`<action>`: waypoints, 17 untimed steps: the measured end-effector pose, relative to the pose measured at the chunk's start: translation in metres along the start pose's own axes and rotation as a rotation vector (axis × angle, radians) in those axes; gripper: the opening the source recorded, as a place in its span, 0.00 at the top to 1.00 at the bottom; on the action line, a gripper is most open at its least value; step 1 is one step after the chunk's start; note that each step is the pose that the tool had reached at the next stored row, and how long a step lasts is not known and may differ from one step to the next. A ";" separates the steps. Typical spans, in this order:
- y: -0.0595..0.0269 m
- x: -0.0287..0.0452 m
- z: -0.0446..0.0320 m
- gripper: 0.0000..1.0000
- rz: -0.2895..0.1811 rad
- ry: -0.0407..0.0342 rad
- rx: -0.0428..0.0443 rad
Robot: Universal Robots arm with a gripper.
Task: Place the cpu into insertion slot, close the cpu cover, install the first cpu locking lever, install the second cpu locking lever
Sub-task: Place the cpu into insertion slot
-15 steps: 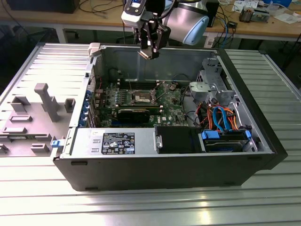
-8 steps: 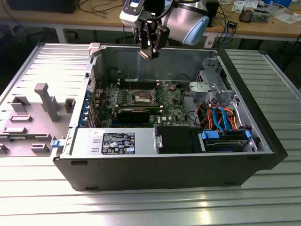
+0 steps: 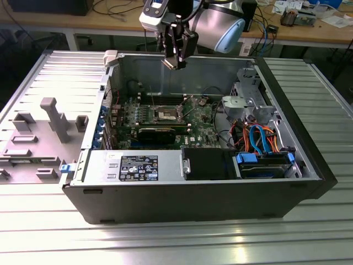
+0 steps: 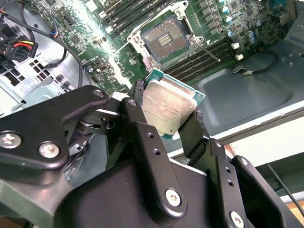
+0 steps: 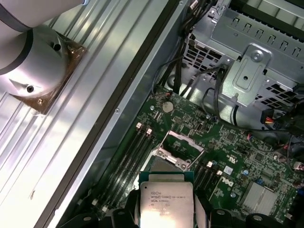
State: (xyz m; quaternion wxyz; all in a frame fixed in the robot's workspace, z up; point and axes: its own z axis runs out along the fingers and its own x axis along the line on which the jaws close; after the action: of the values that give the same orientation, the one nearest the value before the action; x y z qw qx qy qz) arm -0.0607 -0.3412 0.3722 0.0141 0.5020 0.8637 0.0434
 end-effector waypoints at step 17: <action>-0.0003 0.0002 0.0000 0.45 0.052 -0.0046 -0.0010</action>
State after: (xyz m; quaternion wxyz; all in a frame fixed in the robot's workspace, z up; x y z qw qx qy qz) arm -0.0611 -0.3412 0.3722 0.0152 0.5244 0.8502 0.0430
